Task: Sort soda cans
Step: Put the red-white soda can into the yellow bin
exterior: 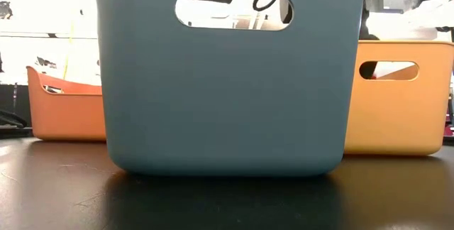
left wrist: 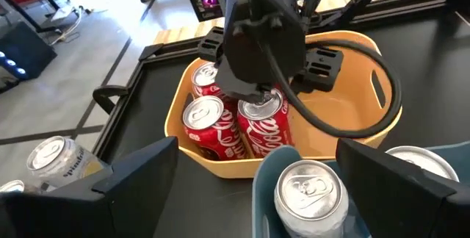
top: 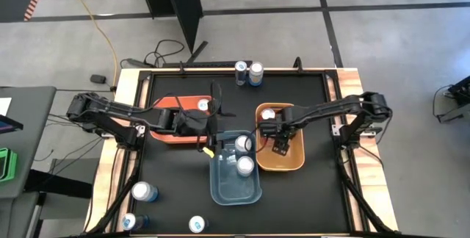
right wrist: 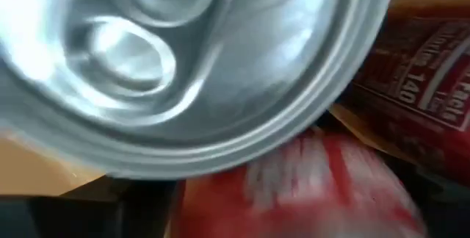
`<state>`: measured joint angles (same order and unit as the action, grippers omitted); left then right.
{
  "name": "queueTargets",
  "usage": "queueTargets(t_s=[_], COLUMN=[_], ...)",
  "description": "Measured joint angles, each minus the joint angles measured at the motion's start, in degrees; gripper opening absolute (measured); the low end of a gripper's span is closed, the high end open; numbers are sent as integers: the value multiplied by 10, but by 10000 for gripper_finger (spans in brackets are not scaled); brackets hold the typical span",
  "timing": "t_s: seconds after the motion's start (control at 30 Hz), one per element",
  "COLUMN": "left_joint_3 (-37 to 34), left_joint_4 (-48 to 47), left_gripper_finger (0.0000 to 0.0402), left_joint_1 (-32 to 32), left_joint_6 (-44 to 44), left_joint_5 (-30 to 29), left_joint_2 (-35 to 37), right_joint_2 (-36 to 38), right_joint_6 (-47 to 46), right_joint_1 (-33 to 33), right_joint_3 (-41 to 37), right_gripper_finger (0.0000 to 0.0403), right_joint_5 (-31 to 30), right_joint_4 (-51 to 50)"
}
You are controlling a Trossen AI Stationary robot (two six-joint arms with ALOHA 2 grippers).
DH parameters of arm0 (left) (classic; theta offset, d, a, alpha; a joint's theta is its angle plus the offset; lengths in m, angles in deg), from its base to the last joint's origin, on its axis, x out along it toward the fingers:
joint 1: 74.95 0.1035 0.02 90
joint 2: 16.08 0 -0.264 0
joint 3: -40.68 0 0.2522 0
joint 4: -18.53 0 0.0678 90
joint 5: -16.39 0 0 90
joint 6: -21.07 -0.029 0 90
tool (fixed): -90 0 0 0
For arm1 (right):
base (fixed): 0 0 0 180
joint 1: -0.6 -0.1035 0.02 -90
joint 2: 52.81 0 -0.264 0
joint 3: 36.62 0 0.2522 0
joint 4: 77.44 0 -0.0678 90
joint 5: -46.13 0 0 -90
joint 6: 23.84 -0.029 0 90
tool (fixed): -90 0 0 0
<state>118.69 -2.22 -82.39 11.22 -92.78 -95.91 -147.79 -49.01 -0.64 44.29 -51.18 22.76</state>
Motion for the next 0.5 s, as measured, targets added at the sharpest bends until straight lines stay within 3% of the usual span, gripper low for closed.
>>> queueTargets(t_s=[0.1, 0.5], left_joint_3=[0, 0], left_joint_4=[-1, -9], left_gripper_finger=[366, 366], left_joint_1=[0, 0], left_joint_6=[0, 16], left_joint_5=[0, 0], left_joint_2=[0, 0], right_joint_2=[3, 21], right_joint_6=[4, 16], right_joint_1=[1, -4], right_joint_3=[1, 5], right_gripper_finger=[390, 375], right_joint_5=[0, 0], right_joint_4=[8, -15])
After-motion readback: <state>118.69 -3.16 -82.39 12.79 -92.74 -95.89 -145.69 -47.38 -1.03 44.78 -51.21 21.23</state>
